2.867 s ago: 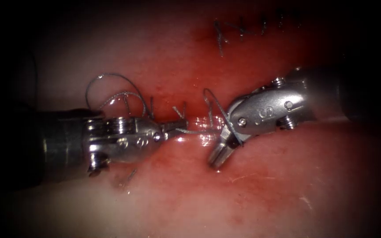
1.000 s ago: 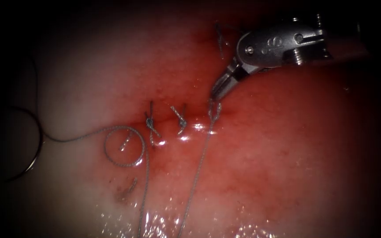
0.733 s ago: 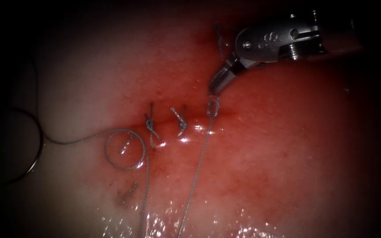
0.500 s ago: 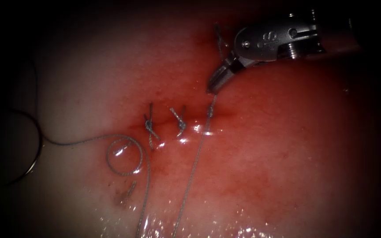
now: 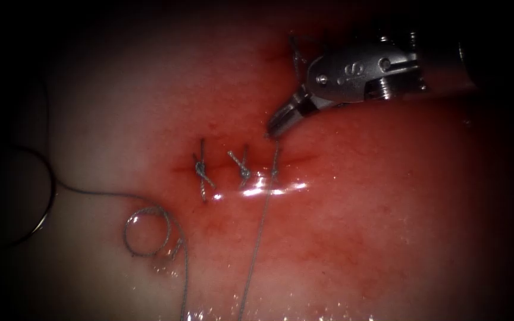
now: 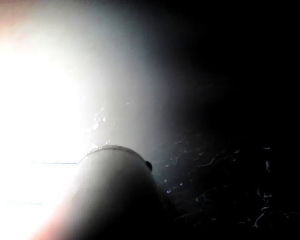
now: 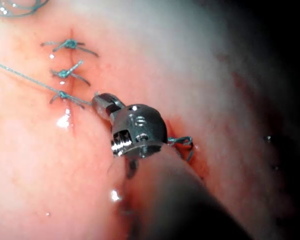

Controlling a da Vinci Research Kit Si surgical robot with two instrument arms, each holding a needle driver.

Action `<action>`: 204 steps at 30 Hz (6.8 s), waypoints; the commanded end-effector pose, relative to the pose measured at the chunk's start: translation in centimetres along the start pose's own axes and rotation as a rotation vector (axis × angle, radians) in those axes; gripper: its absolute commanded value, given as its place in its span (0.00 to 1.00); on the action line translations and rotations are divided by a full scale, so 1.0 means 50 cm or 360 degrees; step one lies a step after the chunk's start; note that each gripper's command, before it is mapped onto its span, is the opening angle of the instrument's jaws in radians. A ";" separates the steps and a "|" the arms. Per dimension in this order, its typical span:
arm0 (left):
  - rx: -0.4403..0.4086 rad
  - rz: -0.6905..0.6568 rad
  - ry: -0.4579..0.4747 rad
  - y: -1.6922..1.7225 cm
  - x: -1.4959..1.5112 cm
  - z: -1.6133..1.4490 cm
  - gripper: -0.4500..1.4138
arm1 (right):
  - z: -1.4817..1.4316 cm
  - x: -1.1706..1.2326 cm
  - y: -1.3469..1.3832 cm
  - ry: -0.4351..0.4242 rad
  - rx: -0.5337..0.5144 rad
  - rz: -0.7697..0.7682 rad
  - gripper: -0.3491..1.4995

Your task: Wound Closure

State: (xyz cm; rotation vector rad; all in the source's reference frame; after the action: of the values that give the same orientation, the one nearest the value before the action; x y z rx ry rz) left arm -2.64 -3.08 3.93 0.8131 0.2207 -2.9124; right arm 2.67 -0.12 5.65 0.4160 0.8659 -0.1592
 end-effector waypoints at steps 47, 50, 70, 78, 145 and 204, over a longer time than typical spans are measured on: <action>0.0471 0.0100 0.0291 -0.0631 0.0000 -0.0223 0.00 | -0.0039 0.0111 -0.0197 0.0529 -0.0856 -0.0023 0.00; 0.0425 0.0101 0.0268 -0.0653 -0.0009 -0.0204 0.00 | -0.0026 0.0123 -0.0190 0.0565 -0.0886 -0.0019 0.00; 0.0389 0.0091 0.0204 -0.0783 -0.0121 -0.0075 0.00 | 0.0006 0.0142 -0.0193 0.0974 -0.0669 -0.0176 0.00; 0.0402 0.0002 0.0148 -0.0784 -0.0145 0.0017 0.00 | 0.0001 0.0149 -0.0209 0.1139 -0.0665 -0.0087 0.00; 0.0503 -0.0196 0.0005 -0.0580 -0.0076 0.0165 0.00 | 0.0096 -0.0076 -0.0170 0.0661 -0.1545 0.2249 0.78; 0.0371 -0.0308 -0.0192 -0.0987 -0.0261 0.0172 0.00 | 0.0013 0.0011 -0.0272 0.0803 -0.1591 0.1811 0.00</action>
State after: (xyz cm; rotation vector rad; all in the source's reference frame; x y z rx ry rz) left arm -2.64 1.76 5.87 0.6706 -0.0547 -3.2088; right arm 2.27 -1.32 5.19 -0.0650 0.9612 1.4233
